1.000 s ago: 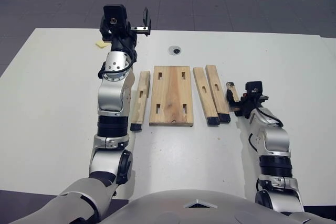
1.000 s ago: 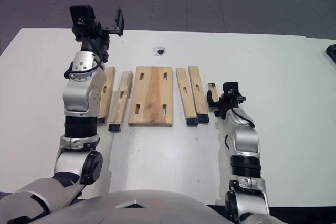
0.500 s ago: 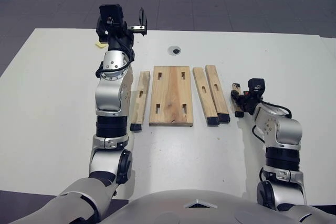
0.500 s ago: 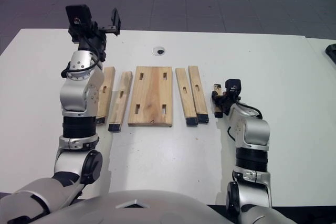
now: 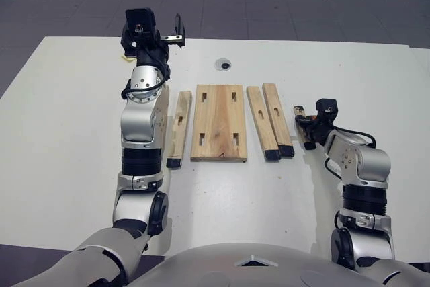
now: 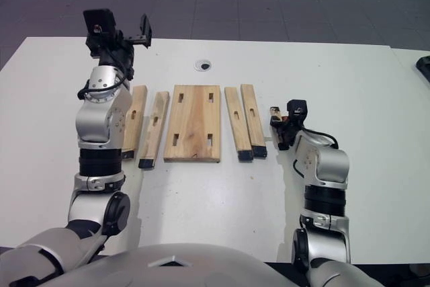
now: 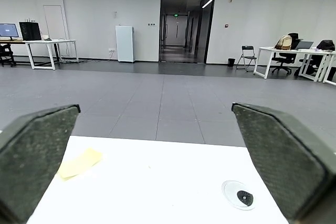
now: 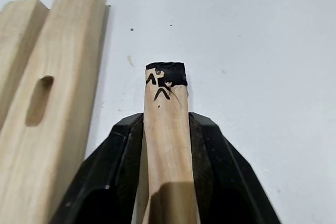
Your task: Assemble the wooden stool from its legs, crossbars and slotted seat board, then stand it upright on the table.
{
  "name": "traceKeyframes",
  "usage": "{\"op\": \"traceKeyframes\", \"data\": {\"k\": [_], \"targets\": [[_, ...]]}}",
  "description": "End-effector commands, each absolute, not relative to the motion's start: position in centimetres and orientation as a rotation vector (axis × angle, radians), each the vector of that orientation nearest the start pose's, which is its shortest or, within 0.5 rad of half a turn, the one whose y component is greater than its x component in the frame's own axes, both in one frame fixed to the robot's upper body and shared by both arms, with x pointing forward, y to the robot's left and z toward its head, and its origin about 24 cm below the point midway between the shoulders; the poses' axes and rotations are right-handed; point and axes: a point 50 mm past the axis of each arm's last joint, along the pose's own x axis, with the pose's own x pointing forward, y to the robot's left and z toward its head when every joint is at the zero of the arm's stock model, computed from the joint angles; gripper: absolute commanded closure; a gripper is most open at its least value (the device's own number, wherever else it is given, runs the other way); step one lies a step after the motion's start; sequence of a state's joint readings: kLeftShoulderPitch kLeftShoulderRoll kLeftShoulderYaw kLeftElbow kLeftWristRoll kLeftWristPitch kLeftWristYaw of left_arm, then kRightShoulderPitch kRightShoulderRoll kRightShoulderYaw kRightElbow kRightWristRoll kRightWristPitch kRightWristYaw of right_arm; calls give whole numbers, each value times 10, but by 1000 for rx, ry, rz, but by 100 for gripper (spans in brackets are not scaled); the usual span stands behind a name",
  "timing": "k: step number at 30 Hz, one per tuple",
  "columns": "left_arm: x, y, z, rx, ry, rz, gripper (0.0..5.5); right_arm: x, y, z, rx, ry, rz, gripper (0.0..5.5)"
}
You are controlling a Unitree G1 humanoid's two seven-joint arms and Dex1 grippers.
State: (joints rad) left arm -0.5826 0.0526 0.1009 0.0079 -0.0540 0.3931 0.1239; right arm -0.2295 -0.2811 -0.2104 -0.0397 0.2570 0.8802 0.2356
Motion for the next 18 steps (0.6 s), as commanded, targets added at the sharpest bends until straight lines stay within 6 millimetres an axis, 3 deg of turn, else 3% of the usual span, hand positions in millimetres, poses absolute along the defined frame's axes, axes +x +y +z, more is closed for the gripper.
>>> {"op": "traceKeyframes", "data": {"k": [1,3,4,7,14,18], "targets": [[341,143,170,-123,-128,-9,10,290,-212,114,-123,147,190,424],[338,133,176,-225,-136,-166,10,292,-198,150,-165,-76,249,424],[331,123,182,-272,-148,-326,10,292,-193,163,-165,-158,272,424],[318,108,204,-436,-171,-598,10,289,-175,189,-207,-346,358,424],[305,91,238,-651,-132,-930,10,281,-154,197,-224,-465,528,424],[303,84,244,-739,-80,-1019,10,275,-143,197,-220,-484,601,424]]}}
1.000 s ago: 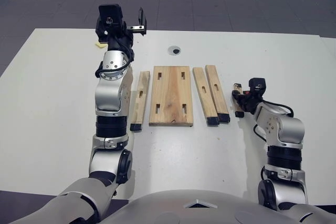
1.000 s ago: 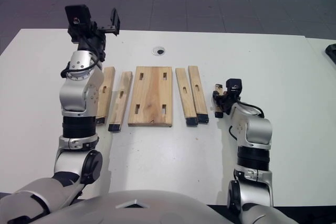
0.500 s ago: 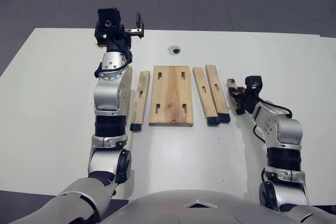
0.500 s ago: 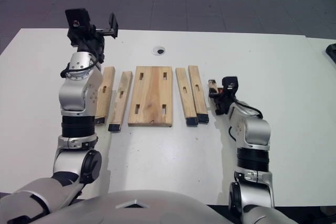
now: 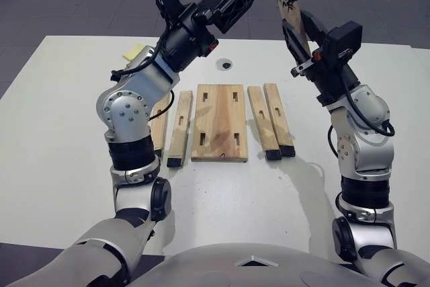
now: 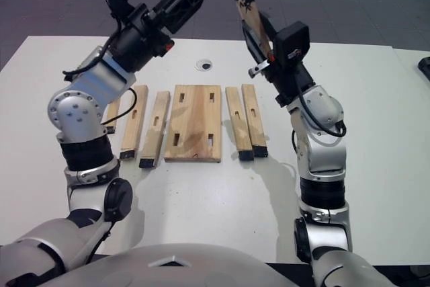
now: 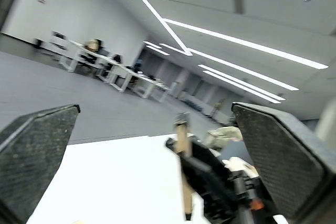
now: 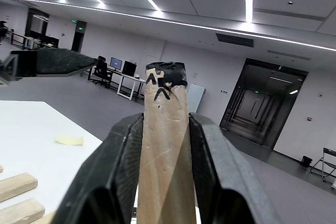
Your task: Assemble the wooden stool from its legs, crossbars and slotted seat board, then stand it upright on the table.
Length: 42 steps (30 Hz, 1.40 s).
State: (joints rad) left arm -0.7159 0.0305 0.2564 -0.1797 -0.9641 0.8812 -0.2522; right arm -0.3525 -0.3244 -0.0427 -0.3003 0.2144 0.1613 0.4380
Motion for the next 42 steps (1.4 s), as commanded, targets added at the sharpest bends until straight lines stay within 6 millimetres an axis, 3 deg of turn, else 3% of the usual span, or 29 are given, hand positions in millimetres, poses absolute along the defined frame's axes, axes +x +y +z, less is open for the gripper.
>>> {"op": "traceKeyframes", "data": {"k": [1,11,19,42], "targets": [[304,82,245,-757,-67,-1032,10,274,-141,197,-219,-485,613,424],[309,61,225,-789,46,-1022,10,269,-128,195,-223,-490,666,424],[312,60,218,-814,63,-994,10,269,-127,191,-233,-475,661,424],[308,56,207,-796,94,-988,373,269,-123,185,-247,-455,665,424]]}}
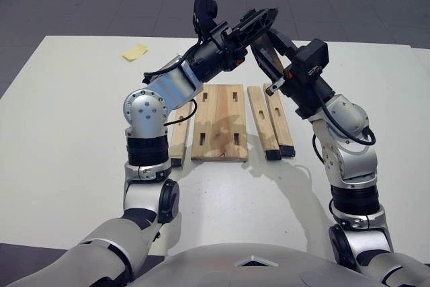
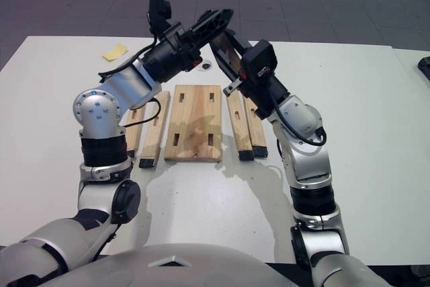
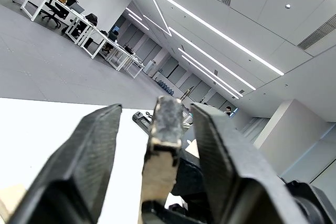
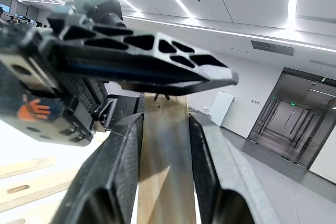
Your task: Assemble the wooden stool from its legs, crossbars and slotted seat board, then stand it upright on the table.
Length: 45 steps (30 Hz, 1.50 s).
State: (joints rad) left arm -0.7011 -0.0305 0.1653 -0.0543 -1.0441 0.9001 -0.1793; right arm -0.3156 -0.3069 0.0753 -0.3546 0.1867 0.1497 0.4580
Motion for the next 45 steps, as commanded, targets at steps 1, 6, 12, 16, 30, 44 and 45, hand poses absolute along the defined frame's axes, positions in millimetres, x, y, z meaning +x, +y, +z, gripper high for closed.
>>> {"op": "traceKeyframes", "data": {"k": [1,6,12,16,30,44,45], "targets": [[308,56,207,-795,92,-988,392,269,-123,185,-247,-453,662,424],[307,57,205,-804,82,-999,466,270,-124,183,-246,-444,649,424],[307,58,204,-812,63,-1006,502,274,-127,179,-250,-421,621,424],[308,60,200,-776,47,-987,504,277,-131,172,-263,-385,599,424],[315,66,192,-661,-13,-865,507,274,-134,141,-371,-215,646,244],[302,184,150,-69,-189,-117,507,312,-206,153,-276,-229,-147,24],[298,186,143,-71,-155,-106,507,311,-204,153,-255,-237,-174,12]]}}
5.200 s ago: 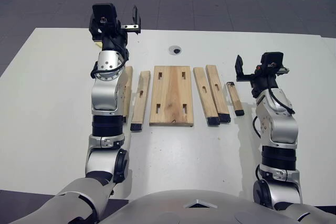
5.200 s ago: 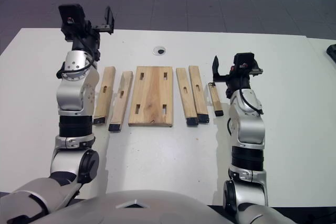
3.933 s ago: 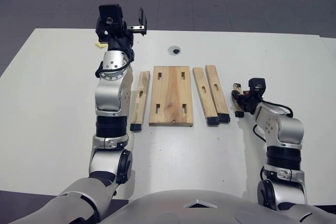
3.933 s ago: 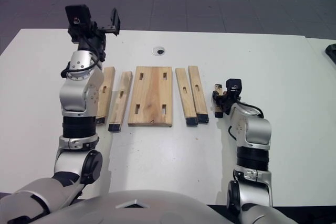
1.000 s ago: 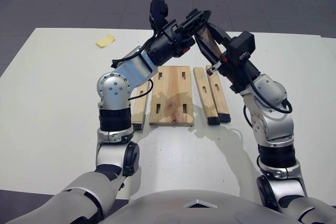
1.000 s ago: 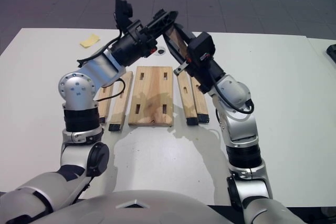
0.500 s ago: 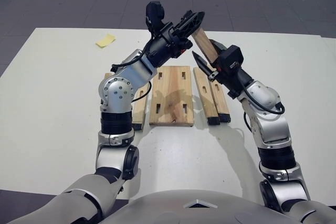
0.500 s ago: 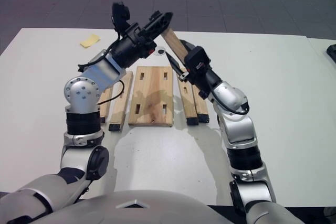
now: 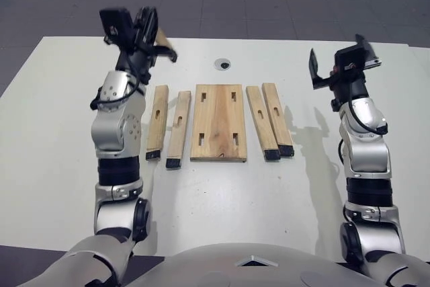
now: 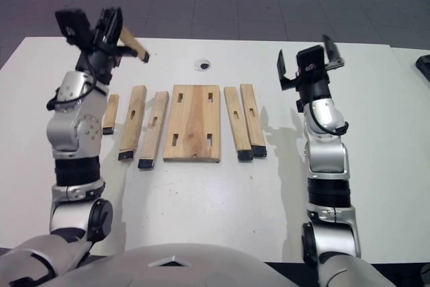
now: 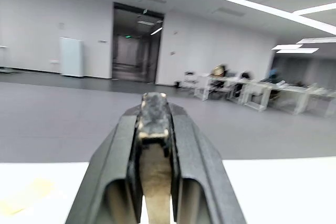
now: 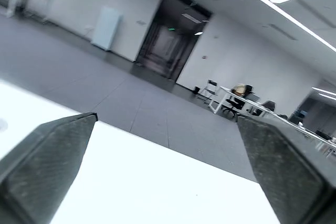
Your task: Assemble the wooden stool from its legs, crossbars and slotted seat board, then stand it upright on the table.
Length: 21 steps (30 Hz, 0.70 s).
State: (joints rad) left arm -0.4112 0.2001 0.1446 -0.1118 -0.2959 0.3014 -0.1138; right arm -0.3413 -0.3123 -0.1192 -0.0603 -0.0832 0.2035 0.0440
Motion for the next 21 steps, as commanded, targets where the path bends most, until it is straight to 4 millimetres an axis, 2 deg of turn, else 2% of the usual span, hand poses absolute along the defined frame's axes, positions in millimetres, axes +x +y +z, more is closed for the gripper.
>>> {"op": "traceKeyframes", "data": {"k": [1,4,8,12,18,21], "targets": [[293,188,137,-76,-128,-92,507,311,-203,153,-244,-241,-187,10],[285,198,127,-81,-77,-46,507,306,-201,152,-247,-254,-199,10],[277,215,124,-123,-68,13,507,300,-204,146,-224,-242,-235,10],[277,210,128,-194,-93,-25,507,297,-202,143,-203,-238,-245,10],[275,204,121,-239,-68,-26,507,296,-200,143,-198,-238,-245,10],[274,208,115,-233,-52,1,507,295,-200,141,-194,-233,-244,10]]}}
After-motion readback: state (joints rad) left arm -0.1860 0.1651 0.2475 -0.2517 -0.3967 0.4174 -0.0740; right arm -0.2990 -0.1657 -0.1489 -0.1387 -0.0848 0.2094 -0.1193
